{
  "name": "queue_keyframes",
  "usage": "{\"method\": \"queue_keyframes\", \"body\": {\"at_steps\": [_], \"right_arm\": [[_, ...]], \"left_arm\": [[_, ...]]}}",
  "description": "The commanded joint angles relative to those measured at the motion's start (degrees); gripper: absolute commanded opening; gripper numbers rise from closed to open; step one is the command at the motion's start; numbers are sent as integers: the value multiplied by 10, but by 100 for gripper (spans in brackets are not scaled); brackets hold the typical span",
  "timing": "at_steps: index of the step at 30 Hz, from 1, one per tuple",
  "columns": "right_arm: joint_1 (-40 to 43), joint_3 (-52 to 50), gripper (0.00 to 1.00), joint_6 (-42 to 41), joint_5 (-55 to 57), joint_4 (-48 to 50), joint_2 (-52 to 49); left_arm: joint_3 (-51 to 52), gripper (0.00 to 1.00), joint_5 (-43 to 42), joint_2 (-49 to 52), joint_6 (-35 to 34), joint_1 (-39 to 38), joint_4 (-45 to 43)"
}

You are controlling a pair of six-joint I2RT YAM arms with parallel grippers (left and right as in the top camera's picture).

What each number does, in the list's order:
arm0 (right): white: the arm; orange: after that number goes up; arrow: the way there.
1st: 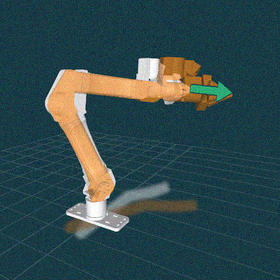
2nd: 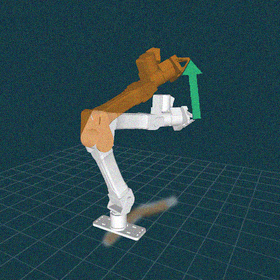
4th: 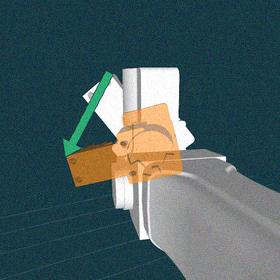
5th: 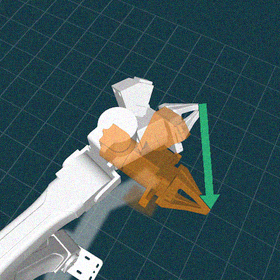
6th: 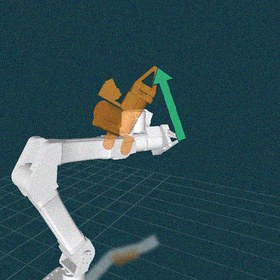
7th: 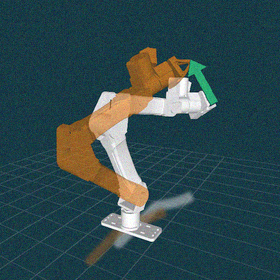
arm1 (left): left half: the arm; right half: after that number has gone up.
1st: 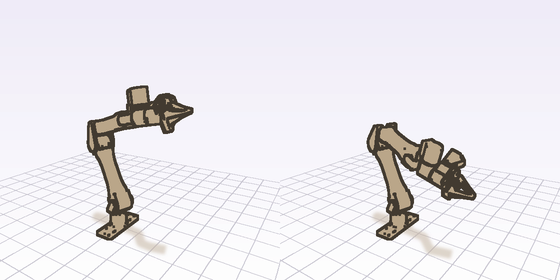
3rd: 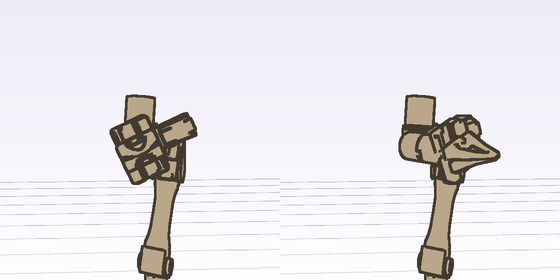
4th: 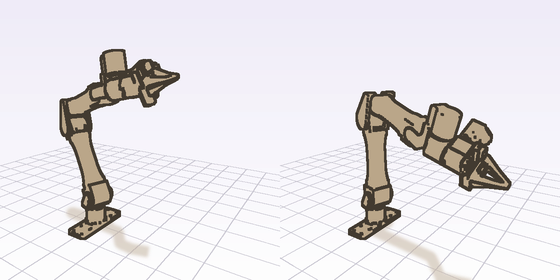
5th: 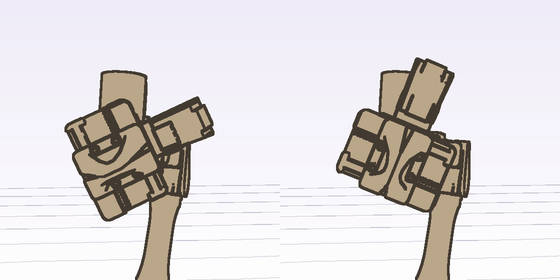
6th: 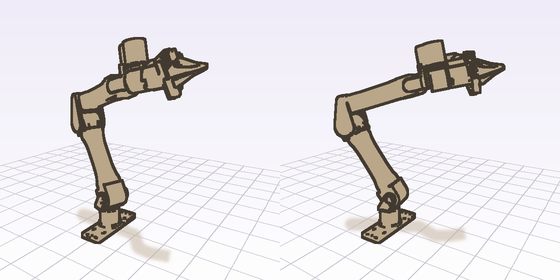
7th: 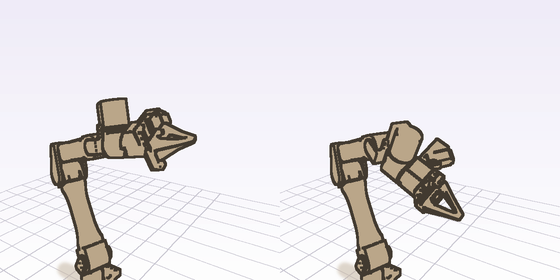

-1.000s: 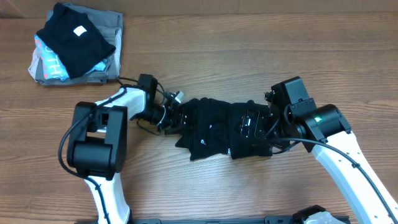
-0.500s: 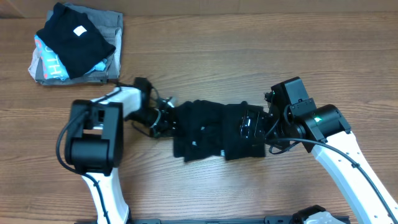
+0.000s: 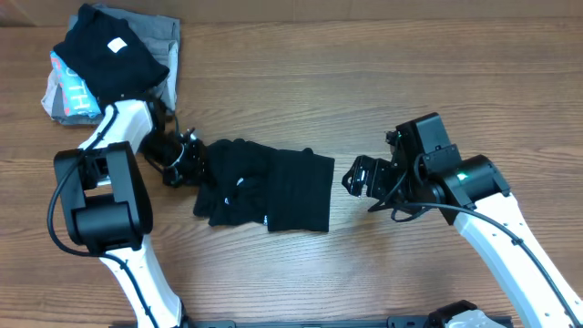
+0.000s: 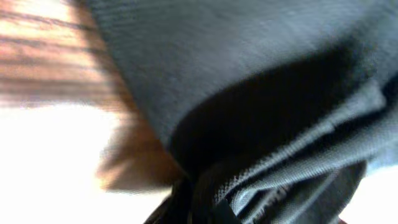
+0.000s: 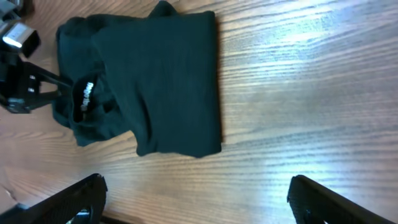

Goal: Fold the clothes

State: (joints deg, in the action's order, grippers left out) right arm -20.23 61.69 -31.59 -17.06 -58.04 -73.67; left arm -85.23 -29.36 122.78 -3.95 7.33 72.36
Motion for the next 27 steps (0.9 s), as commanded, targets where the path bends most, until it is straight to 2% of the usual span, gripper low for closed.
{"method": "queue_keyframes", "body": {"at_steps": [1,4,5,6,9,17,24,27], "right_arm": [[-10,-42,87,-1,-17,42,-2],[-31,-84,61,-14,-48,118,-12],[-40,-98,47,-33,-51,146,-19],[-49,-111,40,-51,-53,172,-27],[-76,-135,27,-73,-65,242,-59],[-138,-144,20,-111,-115,422,-189],[-148,-144,21,-163,-169,563,-276],[-148,-144,22,-167,-180,592,-306]], "left_arm": [[-36,4,35,-61,1,-23,17],[-51,4,43,-101,-1,-42,30],[-54,4,47,-120,-2,-52,35],[-55,4,51,-131,-2,-57,39],[-56,4,75,-161,-4,-79,46],[-56,4,86,-167,-4,-132,74],[-56,6,86,-167,-10,-165,73],[-56,8,85,-167,-10,-174,73]]}}
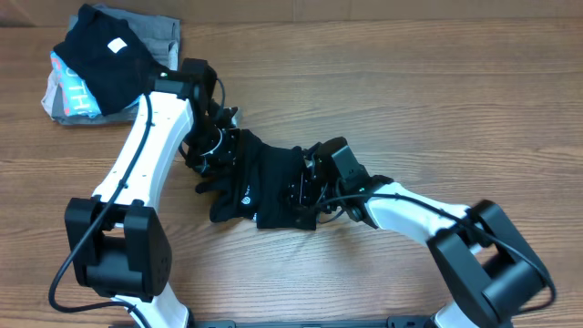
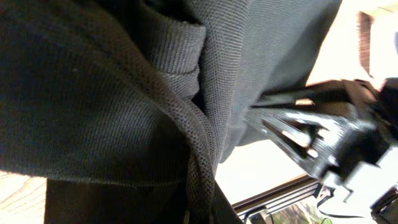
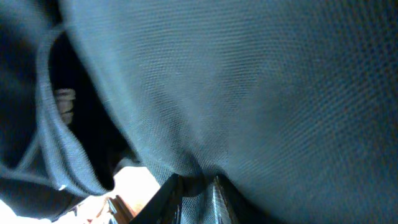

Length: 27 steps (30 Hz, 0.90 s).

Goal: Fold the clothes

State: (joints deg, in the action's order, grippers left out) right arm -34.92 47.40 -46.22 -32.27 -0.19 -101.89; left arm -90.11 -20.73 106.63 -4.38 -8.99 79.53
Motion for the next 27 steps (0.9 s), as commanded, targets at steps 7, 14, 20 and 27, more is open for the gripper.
{"method": "queue_keyframes", "body": {"at_steps": [7,14,20,27], "right_arm": [[-1,-1,24,-51,-24,40,-90],[-1,-1,24,-51,-23,53,-104],[10,-1,19,-67,-23,47,-99],[43,-1,21,-53,10,-46,-35]], "left_arm": [[-7,20,-33,-5,-24,-66,-35],[-7,20,-26,0,-59,-125,-75],[-7,20,-26,18,-66,-143,-86],[-7,16,-12,25,-75,-143,-91]]}}
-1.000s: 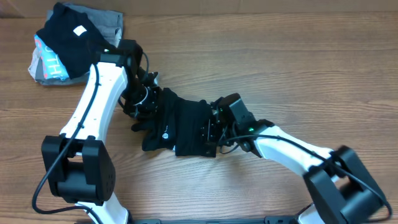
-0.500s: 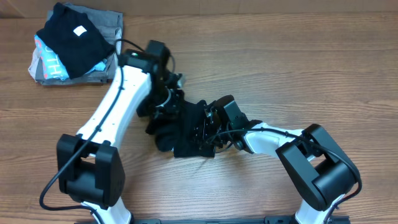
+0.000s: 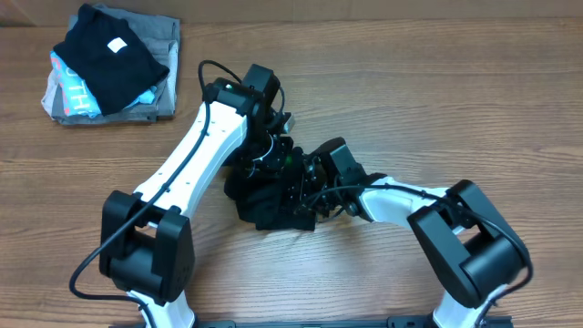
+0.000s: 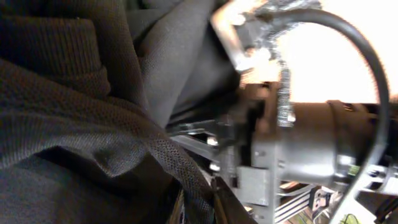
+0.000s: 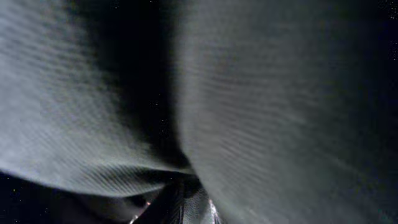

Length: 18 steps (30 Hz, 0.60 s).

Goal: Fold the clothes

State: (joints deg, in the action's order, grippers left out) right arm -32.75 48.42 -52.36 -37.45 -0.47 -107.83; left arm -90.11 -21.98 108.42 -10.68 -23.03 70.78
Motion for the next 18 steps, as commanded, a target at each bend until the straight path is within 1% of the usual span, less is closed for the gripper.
{"method": "queue_keyframes", "body": {"at_steps": [1,6,9,10,11,12,13,15,16,18], "right_arm": [[26,-11,23,17,66,-59,38],[47,-11,31,62,83,-146,134],[54,-11,39,80,83,-183,200],[56,-11,39,85,85,-194,219],[59,-11,45,89,90,-213,258],[62,-11,49,89,96,-223,277],[65,-11,55,89,105,-232,291],[73,-11,63,89,128,-254,315],[77,-11,65,89,139,-263,321],[86,-11,66,89,151,-282,324]], "left_arm": [[-7,16,0,7,-12,-3,-5],[-7,20,2,7,-14,-4,-10],[-7,20,8,7,-32,-4,-12],[-7,20,10,7,-36,-4,-12],[-7,19,10,7,-36,-5,-12],[-7,19,10,7,-36,-6,-13],[-7,17,7,7,-37,-7,-13],[-7,14,-4,7,-37,-10,-18],[-7,12,-5,7,-37,-13,-19],[-7,11,0,7,-37,-21,-20]]}}
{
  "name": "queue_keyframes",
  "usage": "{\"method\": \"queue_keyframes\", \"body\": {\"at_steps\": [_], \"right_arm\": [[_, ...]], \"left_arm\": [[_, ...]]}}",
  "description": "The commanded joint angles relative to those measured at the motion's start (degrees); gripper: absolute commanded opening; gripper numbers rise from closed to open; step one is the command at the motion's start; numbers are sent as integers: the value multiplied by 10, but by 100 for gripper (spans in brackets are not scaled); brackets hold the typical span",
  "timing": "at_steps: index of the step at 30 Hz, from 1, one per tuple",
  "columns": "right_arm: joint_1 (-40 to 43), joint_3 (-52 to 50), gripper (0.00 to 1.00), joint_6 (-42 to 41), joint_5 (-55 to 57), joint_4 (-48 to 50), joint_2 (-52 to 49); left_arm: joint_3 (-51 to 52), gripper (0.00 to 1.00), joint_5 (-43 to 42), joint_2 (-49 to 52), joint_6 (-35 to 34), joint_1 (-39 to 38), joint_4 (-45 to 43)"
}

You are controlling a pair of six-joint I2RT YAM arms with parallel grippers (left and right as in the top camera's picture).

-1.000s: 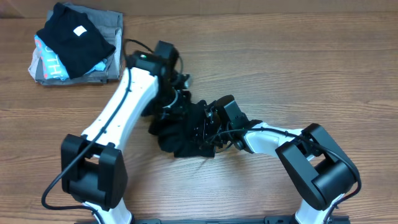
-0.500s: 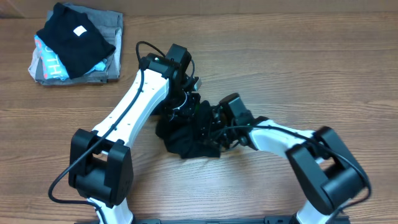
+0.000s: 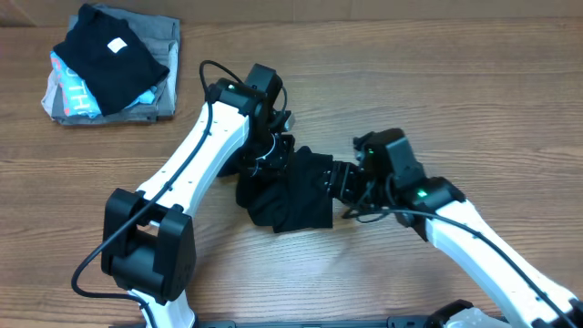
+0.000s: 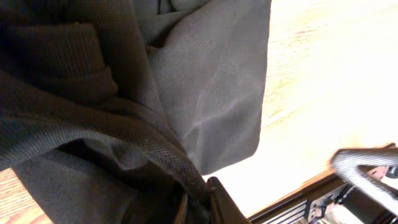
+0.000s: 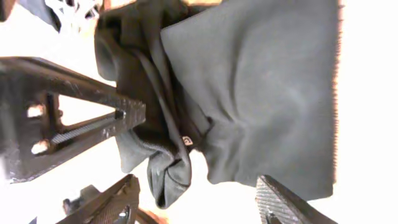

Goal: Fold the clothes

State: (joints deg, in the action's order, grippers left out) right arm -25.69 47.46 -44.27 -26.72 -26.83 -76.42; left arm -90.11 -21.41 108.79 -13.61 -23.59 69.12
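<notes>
A black garment (image 3: pixel 296 199) lies bunched and partly folded over itself in the middle of the table. My left gripper (image 3: pixel 277 151) is at its upper left edge, shut on a fold of the black knit (image 4: pixel 211 93), which is pinched between the fingertips (image 4: pixel 198 208). To the right of the garment, my right gripper (image 3: pixel 342 186) stands open and apart from it. In the right wrist view the garment (image 5: pixel 267 81) lies beyond the spread fingers, nothing between them (image 5: pixel 202 202).
A stack of folded clothes (image 3: pixel 109 64), black on top of grey and blue, sits at the table's far left corner. The left arm (image 3: pixel 205 146) reaches across the table's left half. Bare wooden table (image 3: pixel 455 91) lies to the right.
My right gripper was shut on the garment close under the left gripper. It is now open and has moved off to the right. The left gripper still holds the cloth in about the same place.
The garment first lay stretched out, my left gripper at its left end and the right one open well to the right. Then both were shut on it. Then the left end was over the right part, bunched smaller. Now only the left holds it.
</notes>
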Motion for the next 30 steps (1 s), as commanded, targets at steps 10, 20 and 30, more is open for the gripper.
{"method": "queue_keyframes", "body": {"at_steps": [10,20,30], "right_arm": [[38,-2,63,8,48,-64,17],[89,-1,65,31,47,-145,120],[123,-1,68,38,48,-197,193]], "left_arm": [[-7,16,112,14,-62,-70,-23],[-7,17,116,71,-75,-85,-34],[-7,16,175,118,-91,-129,-58]]}}
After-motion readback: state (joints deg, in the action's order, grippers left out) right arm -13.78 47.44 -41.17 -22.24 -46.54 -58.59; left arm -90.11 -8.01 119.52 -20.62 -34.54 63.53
